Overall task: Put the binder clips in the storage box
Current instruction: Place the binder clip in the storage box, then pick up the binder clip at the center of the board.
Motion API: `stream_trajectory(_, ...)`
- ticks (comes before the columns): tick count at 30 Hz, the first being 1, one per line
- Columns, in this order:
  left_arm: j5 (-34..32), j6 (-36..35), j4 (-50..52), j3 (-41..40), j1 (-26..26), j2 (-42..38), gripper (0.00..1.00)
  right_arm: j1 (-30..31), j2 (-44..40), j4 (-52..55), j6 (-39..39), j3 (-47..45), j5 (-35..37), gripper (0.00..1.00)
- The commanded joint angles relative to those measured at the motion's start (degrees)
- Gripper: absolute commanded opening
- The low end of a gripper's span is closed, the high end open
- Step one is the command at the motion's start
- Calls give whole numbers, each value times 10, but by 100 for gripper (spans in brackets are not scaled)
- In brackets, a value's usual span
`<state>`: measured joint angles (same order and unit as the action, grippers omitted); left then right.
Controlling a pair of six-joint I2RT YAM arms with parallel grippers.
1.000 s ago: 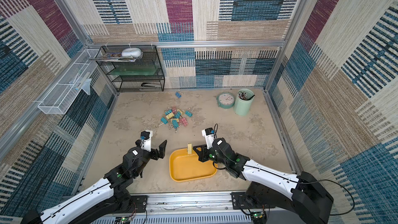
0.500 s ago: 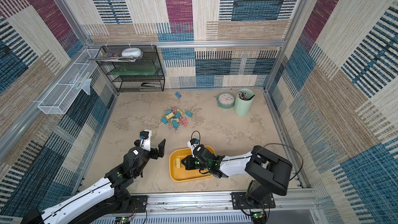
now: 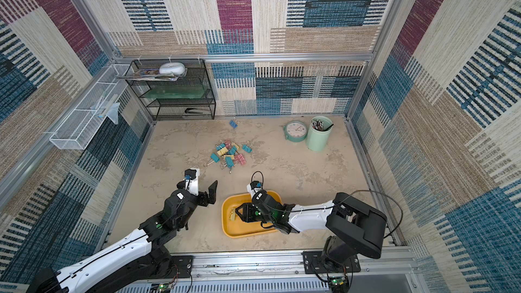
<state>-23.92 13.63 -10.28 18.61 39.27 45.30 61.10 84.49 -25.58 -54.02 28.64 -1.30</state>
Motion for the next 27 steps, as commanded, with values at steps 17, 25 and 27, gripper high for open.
stream_trajectory(17, 294, -268, 390, 500, -104, 465, 100, 0, -359, 166, 135, -34, 180, 97)
stream_trajectory(25, 279, -397, 507, 650, -116, 597, 99, -1, -359, 180, 117, -32, 188, 98)
stream_trajectory(27, 294, -401, 512, 671, -125, 618, 99, -1, -358, 178, 116, -27, 190, 98)
